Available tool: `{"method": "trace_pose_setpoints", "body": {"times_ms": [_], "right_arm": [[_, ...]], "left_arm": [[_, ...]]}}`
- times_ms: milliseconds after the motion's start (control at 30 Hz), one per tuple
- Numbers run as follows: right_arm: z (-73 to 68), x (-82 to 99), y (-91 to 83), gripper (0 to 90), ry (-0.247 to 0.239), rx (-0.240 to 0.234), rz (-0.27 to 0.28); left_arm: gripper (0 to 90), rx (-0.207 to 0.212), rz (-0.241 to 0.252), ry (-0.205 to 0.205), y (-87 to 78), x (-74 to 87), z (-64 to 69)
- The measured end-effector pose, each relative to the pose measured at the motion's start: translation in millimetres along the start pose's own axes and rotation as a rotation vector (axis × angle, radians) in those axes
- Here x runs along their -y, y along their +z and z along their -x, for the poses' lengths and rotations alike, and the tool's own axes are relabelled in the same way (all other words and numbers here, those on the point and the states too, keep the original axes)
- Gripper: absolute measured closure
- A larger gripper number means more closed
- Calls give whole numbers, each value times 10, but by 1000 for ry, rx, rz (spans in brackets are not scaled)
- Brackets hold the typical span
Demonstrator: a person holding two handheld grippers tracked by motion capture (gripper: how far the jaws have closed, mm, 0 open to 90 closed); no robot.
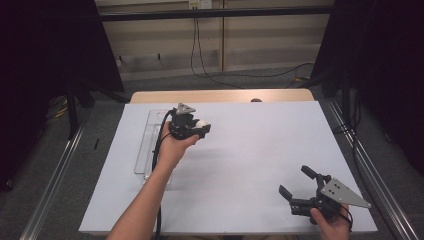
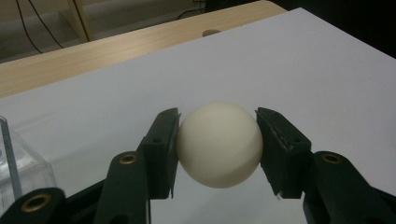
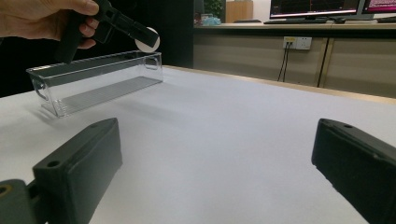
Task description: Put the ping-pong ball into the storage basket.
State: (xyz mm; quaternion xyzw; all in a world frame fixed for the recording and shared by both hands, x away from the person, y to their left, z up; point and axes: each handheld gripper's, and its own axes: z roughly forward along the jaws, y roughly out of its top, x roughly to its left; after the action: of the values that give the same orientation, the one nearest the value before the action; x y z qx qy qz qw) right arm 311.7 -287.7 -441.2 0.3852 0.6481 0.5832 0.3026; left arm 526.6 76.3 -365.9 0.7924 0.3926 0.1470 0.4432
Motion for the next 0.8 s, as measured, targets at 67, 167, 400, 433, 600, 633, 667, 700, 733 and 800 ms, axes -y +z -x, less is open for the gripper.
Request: {"method": "trace_pose_setpoints", "body": {"times_ms": [67,167,400,433,600,633,667,700,733,800], "right_arm": [[-2,0,2,11,2,1,-1],[-2,0,1,11,2,1,0],[0,0,-2,11,0,2,1],[0,-1,-1,11,0,2,1],[-1,0,0,11,1,-1,-3],[-3,1,1,11,2,1,-1],[-3,1,2,11,2,2,0],[-3,1,1,11,2,1,0],[-2,1,1,11,2,2,0],[-1,0,1,11,2,1,0]], "left_arm": [[511,1,-4,8,-6,-2,-8],[511,0,-7,11,-12,-6,-10],[511,-12,-16,10,-35,-17,-19],[511,-2,-9,10,-34,-15,-28],[511,-17,-8,2,-57,-11,-48],[511,-9,-7,0,-59,-8,-55],[511,-16,-15,1,-65,-11,-56],[511,-15,-15,3,-69,-13,-60],[511,-14,-18,8,-73,-14,-65],[511,-13,-20,9,-73,-13,-68]]}}
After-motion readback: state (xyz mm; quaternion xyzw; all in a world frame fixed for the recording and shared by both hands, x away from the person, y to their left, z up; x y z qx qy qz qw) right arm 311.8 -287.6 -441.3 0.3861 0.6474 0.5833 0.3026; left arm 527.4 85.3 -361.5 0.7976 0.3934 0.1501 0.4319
